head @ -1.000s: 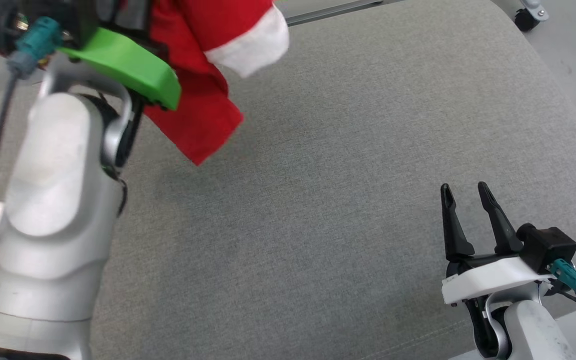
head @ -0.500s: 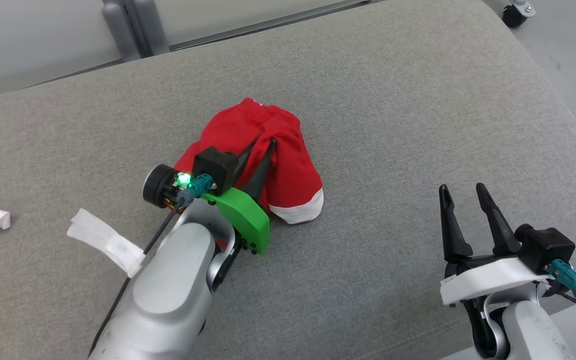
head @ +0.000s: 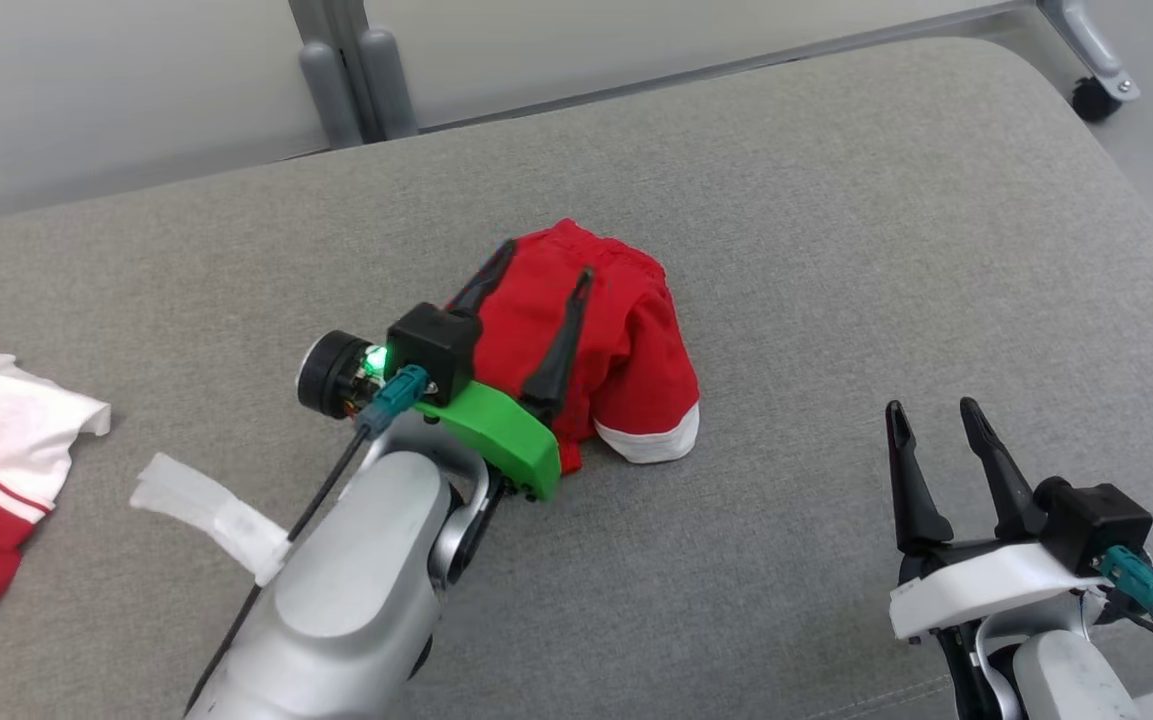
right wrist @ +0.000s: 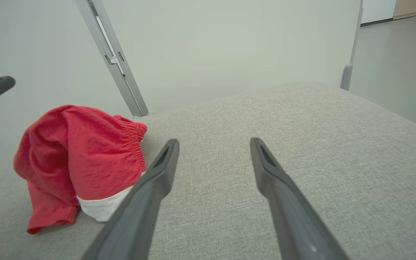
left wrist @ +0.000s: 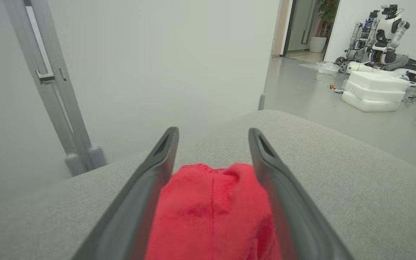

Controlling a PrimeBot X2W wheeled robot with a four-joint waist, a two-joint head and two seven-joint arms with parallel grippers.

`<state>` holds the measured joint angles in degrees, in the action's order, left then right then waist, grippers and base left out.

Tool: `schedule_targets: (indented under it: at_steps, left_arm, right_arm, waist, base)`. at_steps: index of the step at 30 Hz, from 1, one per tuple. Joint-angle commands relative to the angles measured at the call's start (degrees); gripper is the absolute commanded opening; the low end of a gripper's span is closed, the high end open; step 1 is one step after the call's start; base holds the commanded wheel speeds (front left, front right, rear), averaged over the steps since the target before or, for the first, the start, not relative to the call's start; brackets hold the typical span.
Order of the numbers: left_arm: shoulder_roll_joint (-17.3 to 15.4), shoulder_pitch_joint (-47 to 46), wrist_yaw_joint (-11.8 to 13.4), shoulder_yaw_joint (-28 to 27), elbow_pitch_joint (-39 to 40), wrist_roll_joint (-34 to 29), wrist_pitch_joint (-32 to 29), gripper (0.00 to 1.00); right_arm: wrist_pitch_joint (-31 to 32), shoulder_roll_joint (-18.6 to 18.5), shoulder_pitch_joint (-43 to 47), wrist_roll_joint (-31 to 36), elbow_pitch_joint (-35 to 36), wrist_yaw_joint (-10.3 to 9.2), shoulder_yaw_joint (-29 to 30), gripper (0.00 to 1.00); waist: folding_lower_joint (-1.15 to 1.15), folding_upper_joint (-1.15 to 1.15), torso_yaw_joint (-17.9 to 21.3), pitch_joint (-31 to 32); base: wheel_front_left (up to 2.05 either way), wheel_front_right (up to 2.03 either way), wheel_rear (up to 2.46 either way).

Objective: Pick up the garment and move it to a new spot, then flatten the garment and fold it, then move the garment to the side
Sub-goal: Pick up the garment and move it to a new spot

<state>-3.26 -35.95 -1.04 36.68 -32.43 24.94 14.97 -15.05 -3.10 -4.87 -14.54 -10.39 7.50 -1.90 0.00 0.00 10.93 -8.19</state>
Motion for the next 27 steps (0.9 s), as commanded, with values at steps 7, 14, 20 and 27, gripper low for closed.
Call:
schedule_targets:
  at_steps: [7,14,20,27]
  left_arm:
    - [-5.0,6.9,2.0,-8.9,7.8,-3.2,0.2,1.0]
    - [-8.9,15.0,2.8,-17.9,13.6,-5.5,0.2,1.0]
    - [-10.5,22.5,2.7,-24.3,17.9,-7.1,0.2,1.0]
    - [-9.5,31.1,2.4,-29.3,21.7,-8.9,0.2,1.0]
  right_arm:
    - [-0.2,-0.9,2.2,0.7,0.6,-0.02,0.3,1.0]
    - [-0.2,-1.2,3.6,1.0,0.7,-0.02,0.2,1.0]
    - [-0.2,-1.2,4.4,1.2,0.8,-0.02,-0.1,1.0]
    - [-0.2,-1.5,5.0,1.2,1.4,-0.02,-0.2,1.0]
  waist:
    - [0.0,0.0,-6.1,4.6]
    - [0.0,0.0,-9.3,6.7]
    - [0.0,0.0,-10.5,8.0]
    - [0.0,0.0,-10.6,8.8]
  base:
    - [0.0,0.0,0.0]
    - [0.0,0.0,0.0]
    - [0.0,0.0,0.0]
    - [0.0,0.0,0.0]
